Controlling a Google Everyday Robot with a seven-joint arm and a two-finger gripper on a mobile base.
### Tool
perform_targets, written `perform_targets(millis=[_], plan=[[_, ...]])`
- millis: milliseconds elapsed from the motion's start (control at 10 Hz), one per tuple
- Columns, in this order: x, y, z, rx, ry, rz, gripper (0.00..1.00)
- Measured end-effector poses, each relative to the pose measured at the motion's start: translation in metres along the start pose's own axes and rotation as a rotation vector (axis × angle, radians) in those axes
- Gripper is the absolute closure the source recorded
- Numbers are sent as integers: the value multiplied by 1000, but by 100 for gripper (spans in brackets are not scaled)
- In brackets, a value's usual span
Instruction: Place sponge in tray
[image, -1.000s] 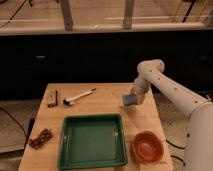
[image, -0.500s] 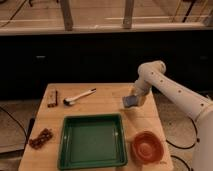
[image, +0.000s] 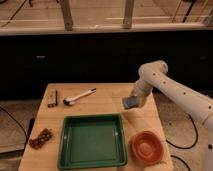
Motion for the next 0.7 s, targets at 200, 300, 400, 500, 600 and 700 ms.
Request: perform_targets(millis=[200, 300, 400, 500, 600, 700], plan=[[-11, 0, -3, 2, 2, -24, 100], [-17, 0, -4, 2, 1, -39, 100], [-19, 1, -6, 4, 7, -49, 100], [-22, 2, -8, 6, 7, -55, 100], [-24, 5, -10, 9, 9, -63, 100], [-25, 5, -11, 11, 10, -67, 100]])
